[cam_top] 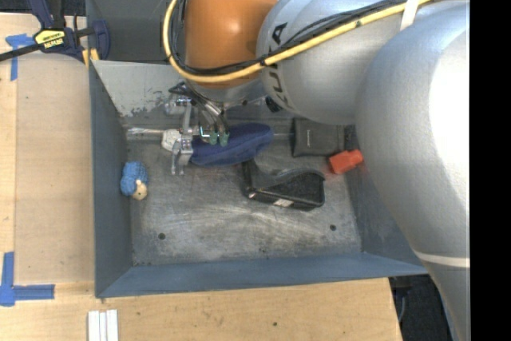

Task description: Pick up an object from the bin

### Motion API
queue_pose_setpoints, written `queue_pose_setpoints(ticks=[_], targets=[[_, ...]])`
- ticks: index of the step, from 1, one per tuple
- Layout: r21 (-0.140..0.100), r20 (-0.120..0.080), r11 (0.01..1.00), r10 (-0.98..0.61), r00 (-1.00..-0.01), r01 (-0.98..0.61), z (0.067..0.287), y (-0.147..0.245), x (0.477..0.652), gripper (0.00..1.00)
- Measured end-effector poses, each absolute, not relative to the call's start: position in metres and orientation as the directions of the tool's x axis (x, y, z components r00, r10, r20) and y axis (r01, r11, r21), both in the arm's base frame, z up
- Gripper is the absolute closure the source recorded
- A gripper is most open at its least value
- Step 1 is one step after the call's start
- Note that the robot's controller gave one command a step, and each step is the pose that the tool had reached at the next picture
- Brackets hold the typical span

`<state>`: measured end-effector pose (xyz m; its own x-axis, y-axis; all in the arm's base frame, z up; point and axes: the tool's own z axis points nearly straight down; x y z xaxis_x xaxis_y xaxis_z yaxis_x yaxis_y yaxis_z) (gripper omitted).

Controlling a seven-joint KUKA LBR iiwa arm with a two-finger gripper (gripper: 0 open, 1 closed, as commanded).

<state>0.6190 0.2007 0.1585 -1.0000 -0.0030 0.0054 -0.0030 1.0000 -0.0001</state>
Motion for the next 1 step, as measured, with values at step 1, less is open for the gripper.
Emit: queue_pose_setpoints(ticks=[1], targets=[[0.006, -0.005, 0.97, 0.244, -0.97, 0.244, 0.0732, 0.1575, 0.614, 0.0]])
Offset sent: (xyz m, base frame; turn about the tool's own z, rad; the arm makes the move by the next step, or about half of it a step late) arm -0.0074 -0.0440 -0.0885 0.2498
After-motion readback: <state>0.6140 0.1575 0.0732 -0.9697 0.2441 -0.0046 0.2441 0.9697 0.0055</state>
